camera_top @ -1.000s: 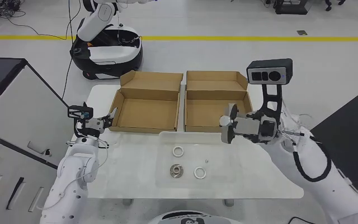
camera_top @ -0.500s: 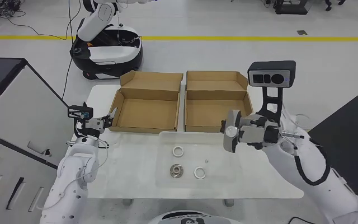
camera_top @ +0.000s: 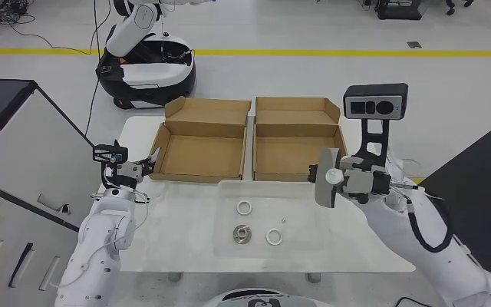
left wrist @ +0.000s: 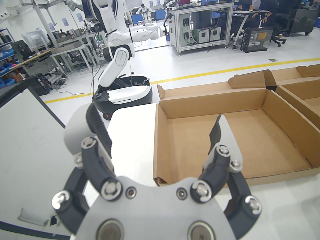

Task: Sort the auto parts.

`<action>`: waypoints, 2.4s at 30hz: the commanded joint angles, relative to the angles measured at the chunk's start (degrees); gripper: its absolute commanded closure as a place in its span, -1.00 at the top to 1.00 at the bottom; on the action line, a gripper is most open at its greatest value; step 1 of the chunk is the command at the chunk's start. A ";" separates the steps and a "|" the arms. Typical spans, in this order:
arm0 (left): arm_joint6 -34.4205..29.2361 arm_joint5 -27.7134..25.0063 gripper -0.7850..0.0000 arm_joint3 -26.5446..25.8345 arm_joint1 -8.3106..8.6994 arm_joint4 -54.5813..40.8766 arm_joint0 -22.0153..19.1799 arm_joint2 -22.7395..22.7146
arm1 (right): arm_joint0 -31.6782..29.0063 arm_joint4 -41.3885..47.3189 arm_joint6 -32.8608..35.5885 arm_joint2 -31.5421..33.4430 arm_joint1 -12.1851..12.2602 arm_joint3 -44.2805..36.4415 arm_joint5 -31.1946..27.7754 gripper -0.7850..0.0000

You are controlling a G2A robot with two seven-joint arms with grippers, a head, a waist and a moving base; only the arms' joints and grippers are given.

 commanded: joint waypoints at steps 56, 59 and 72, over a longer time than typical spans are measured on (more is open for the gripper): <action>0.00 0.00 1.00 0.00 0.00 0.00 0.00 0.00 | 16.33 -58.57 17.30 19.51 4.89 10.69 30.38 -1.00; 0.00 0.00 1.00 0.00 0.00 0.00 0.00 0.00 | 20.24 -60.66 18.08 15.89 4.55 11.50 30.64 -1.00; 0.00 0.00 1.00 0.00 0.00 0.00 0.00 0.00 | 37.59 -83.02 19.80 -4.55 1.41 21.24 24.17 -1.00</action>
